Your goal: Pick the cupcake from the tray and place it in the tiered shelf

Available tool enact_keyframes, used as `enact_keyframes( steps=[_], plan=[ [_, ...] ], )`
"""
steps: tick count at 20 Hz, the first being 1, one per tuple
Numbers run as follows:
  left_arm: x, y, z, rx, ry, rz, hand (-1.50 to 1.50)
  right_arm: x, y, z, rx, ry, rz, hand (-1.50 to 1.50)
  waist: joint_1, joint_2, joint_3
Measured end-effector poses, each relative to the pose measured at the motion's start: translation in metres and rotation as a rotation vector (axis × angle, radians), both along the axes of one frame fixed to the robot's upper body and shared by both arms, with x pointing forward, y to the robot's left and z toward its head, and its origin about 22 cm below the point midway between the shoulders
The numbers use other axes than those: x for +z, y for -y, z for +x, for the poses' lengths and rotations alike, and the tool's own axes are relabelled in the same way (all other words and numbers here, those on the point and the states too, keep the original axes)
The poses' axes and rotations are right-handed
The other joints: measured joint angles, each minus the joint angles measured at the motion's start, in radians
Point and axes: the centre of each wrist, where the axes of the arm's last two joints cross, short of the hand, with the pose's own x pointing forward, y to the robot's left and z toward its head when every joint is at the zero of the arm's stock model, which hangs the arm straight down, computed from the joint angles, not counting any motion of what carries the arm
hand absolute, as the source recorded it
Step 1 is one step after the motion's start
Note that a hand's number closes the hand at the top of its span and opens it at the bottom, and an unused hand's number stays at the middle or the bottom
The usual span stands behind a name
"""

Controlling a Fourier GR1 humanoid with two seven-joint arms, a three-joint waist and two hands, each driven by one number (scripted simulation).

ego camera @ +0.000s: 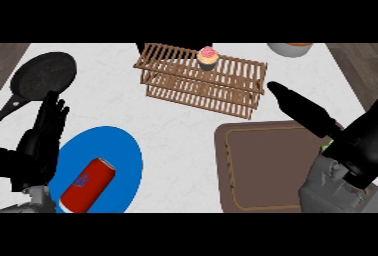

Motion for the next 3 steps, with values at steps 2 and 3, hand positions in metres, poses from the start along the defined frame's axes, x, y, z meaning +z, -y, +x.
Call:
enact_keyframes(
  steps=[2,3],
  plan=[
    [0.000,0.004,0.002,-0.005,0.005,0.001,0.00,-0.001,0.008,-0.023,0.007,0.000,-0.001,-1.50,0.005,0.003,0.000],
    [0.003,0.004,0.001,-0.008,0.006,-0.001,0.00,0.000,0.016,-0.034,0.010,0.002,-0.001,-1.50,0.008,0.004,0.000]
  ],
)
